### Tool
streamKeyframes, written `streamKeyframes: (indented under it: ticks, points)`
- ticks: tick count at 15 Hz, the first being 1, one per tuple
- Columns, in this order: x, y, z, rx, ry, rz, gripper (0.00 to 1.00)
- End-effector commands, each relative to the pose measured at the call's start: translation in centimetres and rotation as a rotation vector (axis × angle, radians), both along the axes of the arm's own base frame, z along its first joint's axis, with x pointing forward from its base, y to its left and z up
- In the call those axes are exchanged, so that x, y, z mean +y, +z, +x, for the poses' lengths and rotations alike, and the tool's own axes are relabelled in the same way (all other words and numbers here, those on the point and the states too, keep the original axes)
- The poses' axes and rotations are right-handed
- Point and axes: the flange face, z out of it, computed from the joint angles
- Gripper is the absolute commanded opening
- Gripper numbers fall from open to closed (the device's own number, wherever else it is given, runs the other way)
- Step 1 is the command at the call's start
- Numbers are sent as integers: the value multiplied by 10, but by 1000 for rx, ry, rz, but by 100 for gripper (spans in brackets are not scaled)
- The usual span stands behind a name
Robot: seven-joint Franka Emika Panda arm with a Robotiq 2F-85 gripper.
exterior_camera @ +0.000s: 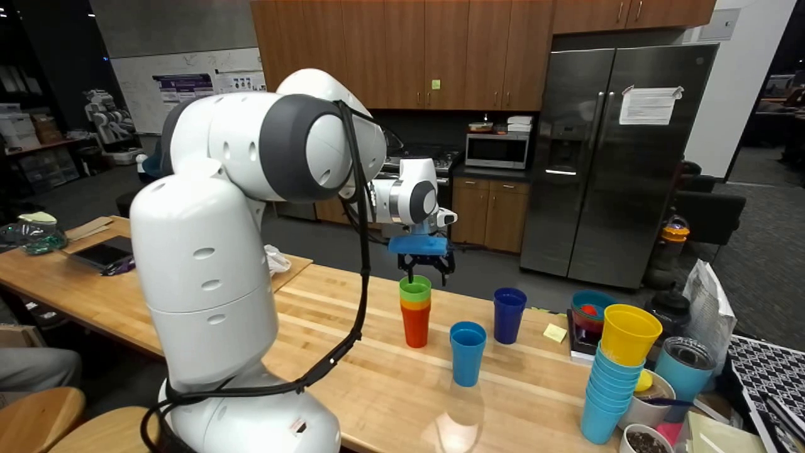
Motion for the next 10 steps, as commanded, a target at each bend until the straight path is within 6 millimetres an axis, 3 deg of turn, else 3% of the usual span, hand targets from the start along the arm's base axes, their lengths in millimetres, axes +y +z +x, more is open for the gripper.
streamKeyframes:
  ticks: [1,10]
  points:
    - [0,-6,-1,4,-16,6,100]
    - [-2,-17,-2,26,-13,4,100]
